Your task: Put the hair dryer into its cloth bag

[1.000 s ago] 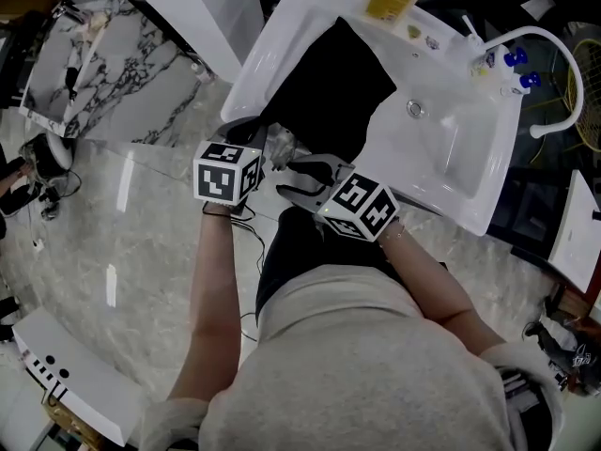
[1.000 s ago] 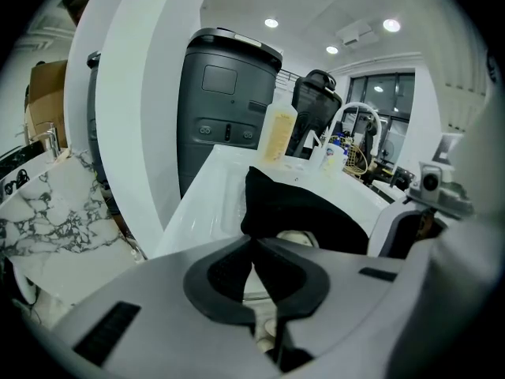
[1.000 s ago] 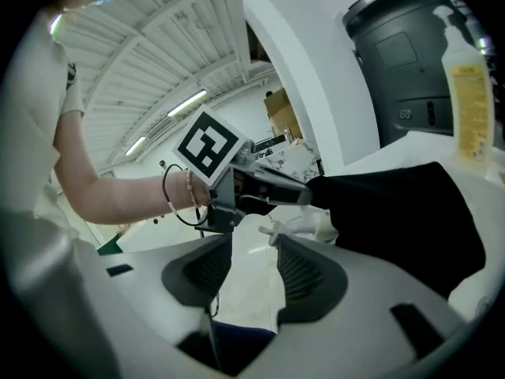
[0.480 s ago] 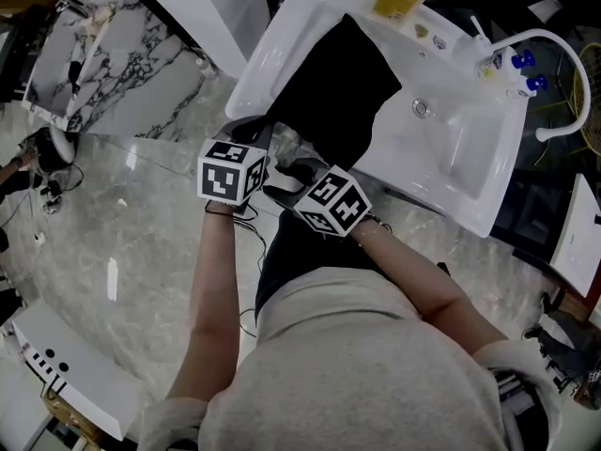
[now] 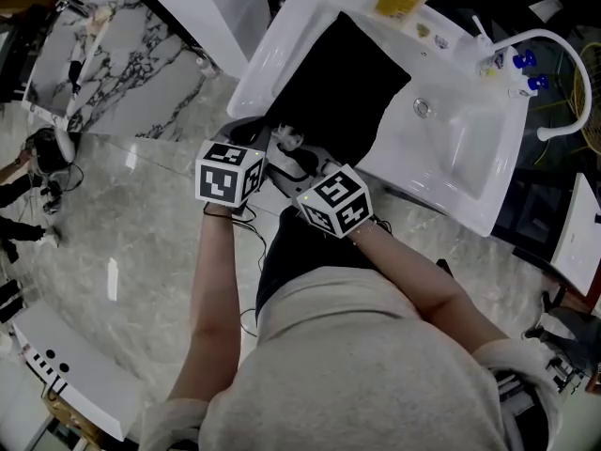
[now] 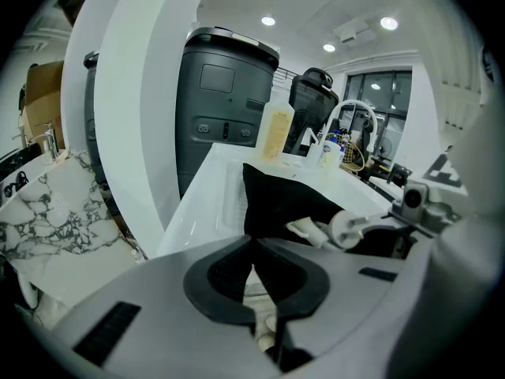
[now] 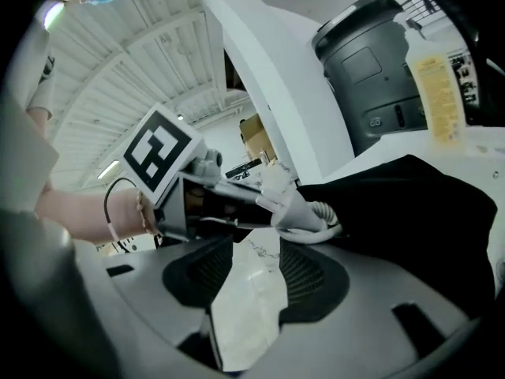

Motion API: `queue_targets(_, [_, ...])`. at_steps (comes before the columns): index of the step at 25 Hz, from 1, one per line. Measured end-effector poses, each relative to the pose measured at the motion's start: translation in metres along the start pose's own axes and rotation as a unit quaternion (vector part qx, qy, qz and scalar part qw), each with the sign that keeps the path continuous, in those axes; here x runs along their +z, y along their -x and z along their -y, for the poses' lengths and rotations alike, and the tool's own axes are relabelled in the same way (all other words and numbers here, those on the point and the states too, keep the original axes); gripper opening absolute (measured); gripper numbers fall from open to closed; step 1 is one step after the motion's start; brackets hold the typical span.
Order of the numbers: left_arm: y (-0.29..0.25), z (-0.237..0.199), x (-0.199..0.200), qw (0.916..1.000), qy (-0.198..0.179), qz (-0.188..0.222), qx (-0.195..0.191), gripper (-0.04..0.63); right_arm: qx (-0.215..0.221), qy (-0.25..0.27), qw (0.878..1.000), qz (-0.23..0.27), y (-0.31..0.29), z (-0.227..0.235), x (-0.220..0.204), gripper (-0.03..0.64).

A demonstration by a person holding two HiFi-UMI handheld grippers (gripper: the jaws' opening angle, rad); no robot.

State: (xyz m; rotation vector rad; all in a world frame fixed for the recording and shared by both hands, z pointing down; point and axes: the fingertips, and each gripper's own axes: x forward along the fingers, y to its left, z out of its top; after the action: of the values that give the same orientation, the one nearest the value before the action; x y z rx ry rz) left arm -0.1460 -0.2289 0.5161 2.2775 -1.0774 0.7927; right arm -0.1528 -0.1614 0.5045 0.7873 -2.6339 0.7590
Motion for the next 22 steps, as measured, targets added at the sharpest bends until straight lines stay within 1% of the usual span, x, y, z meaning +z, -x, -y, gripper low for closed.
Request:
queue_targets(4, [0.006, 0.003, -0.001, 0.9999, -0.011, -0.002, -0.001, 0.012, -0.021, -0.027, 0.999, 0.015, 0.011, 0.019, 0.010, 0.166])
queue_targets(7, [0.013, 0.006, -0.003, 0.9998, -0.018, -0.003, -0.002, 0.012, -0.031, -0.043, 0.999, 0.010, 0.015, 0.031, 0.010, 0.169])
queue_targets(9, [0.016, 0.005, -0.006, 0.9998, -0.017, -0.004, 0.002, 0.012, -0.026, -0.051, 0.998, 0.000, 0.015, 0.032, 0.007, 0.165])
queue_targets(11, [0.019, 0.004, -0.011, 0.9999, -0.011, -0.007, 0.008, 0.012, -0.011, -0.066, 0.998, -0.011, 0.014, 0.027, 0.002, 0.166])
queue_targets(14, [0.020, 0.005, -0.019, 0.9998, -0.007, -0.019, 0.005, 0.012, 0.000, -0.088, 0.996, -0.021, 0.017, 0.023, -0.005, 0.175])
queue_targets(18, [0.019, 0.011, -0.024, 0.9995, -0.011, -0.028, 0.011, 0.014, 0.003, -0.093, 0.995, -0.034, 0.029, 0.021, -0.015, 0.176])
queue_targets(22, [0.018, 0.020, -0.030, 0.9994, -0.013, -0.031, 0.014, 0.015, 0.011, -0.096, 0.994, -0.058, 0.045, 0.020, -0.027, 0.183])
